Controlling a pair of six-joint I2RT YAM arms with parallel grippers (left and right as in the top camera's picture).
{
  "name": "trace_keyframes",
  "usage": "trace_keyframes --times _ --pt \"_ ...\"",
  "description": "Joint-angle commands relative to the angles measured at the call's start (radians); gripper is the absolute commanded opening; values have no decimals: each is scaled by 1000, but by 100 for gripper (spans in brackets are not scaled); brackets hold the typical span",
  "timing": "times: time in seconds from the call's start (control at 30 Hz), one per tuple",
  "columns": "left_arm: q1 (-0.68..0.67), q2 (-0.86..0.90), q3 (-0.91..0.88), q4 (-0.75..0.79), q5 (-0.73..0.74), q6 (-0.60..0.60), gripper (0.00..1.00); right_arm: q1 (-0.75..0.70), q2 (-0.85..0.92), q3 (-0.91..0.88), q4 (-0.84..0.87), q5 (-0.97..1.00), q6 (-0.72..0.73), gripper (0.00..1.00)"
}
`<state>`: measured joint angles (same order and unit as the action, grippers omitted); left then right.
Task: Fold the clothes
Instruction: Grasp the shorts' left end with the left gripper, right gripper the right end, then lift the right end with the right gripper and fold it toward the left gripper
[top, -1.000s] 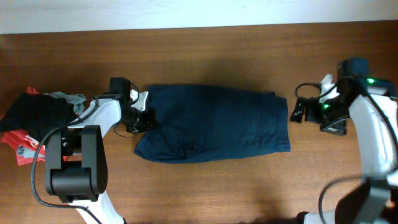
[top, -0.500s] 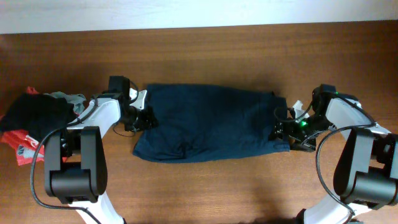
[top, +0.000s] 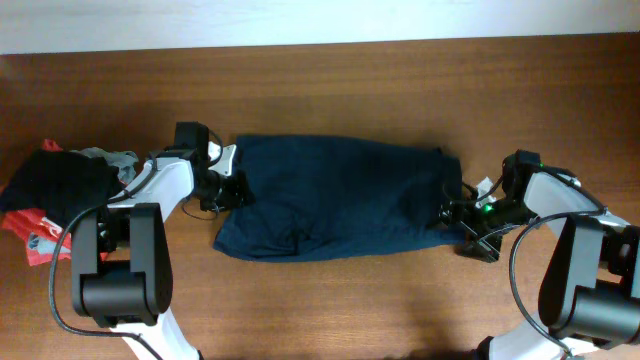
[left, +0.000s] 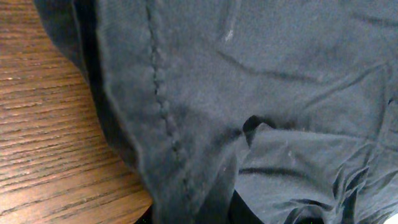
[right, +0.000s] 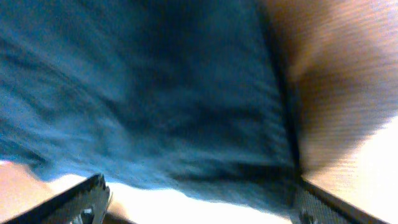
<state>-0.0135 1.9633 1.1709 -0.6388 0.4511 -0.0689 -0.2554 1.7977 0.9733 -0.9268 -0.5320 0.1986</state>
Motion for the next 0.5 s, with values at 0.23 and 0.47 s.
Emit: trace_keyframes --times 0.23,0.47 --pt "9 27 -17 -13 -118 9 18 7 60 -50 331 -74 -32 98" --pt "9 27 -17 -32 -119 10 17 7 61 -50 414 -6 -32 98"
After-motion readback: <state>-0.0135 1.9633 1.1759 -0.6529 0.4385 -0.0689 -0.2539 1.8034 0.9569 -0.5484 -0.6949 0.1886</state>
